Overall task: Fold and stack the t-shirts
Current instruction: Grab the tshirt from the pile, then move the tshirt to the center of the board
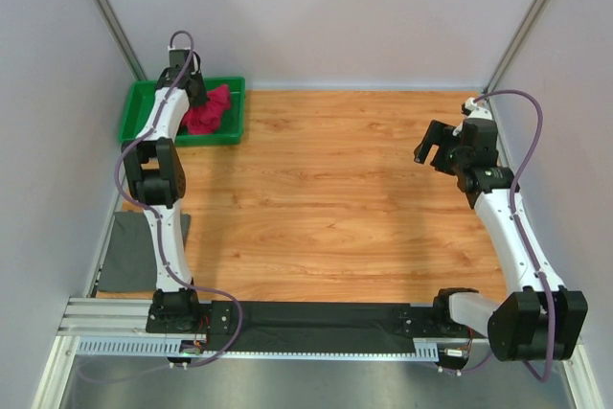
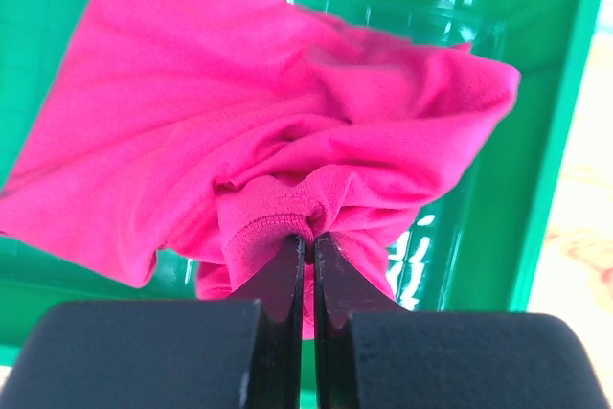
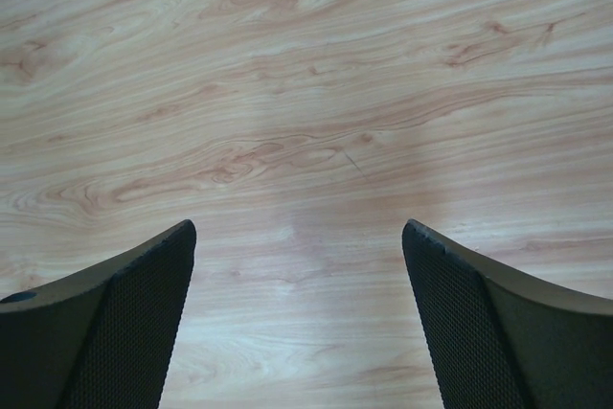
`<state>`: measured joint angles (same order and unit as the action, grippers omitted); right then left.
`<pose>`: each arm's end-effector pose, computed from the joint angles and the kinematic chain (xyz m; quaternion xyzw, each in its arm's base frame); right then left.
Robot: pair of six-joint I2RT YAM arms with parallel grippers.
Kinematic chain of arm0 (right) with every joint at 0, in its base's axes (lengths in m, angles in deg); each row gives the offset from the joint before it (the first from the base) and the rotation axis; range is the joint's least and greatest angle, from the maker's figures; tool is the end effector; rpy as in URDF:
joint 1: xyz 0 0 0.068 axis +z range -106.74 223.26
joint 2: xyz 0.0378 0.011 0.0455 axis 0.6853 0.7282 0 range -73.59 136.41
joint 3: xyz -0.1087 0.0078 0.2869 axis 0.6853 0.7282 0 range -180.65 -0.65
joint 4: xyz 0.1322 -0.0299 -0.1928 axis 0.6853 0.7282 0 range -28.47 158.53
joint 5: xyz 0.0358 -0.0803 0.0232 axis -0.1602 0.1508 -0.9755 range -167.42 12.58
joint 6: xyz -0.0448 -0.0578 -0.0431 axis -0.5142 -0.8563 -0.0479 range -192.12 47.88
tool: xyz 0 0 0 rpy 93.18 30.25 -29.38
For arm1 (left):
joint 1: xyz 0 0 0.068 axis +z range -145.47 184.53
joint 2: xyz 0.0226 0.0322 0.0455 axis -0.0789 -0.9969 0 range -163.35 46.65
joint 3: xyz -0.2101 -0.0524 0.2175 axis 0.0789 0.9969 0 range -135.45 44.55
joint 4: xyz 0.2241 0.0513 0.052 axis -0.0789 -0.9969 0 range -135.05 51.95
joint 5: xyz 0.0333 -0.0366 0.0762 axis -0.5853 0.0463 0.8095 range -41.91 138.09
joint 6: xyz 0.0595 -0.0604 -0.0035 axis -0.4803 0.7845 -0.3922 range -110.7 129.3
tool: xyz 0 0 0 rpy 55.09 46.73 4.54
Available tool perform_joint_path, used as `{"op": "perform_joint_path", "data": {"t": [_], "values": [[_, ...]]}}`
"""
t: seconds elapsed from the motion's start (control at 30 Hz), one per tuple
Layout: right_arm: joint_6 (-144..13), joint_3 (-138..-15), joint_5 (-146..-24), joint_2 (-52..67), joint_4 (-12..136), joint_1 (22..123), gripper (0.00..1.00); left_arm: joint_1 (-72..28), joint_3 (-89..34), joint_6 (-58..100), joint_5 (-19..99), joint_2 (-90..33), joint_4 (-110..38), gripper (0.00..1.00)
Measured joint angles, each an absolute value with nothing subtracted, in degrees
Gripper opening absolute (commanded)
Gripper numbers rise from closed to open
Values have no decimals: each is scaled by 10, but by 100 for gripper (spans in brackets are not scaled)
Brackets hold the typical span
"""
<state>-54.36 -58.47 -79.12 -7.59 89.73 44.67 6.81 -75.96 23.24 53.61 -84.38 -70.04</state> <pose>0.2414 0.0082 0.3271 0.1204 0.8843 0.0881 0.4425 0.5495 0.0291 0.2583 -0.1482 0.9024 0.0031 0.4047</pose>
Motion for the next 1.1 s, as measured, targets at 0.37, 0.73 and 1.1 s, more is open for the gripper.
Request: {"op": "perform_joint_path", "data": {"t": [0.37,0.73,1.1], "values": [[-498,-599,-839,-119,947,447,84,-24,-762,299,541,-642,-747,0],[-481,-616,-893,-173,1046,463,85,-252,-519,308,582,-216,-737,68],[-479,-497,-992,-237,1086,515,85,-280,-106,374,573,-1,-865,71]]}}
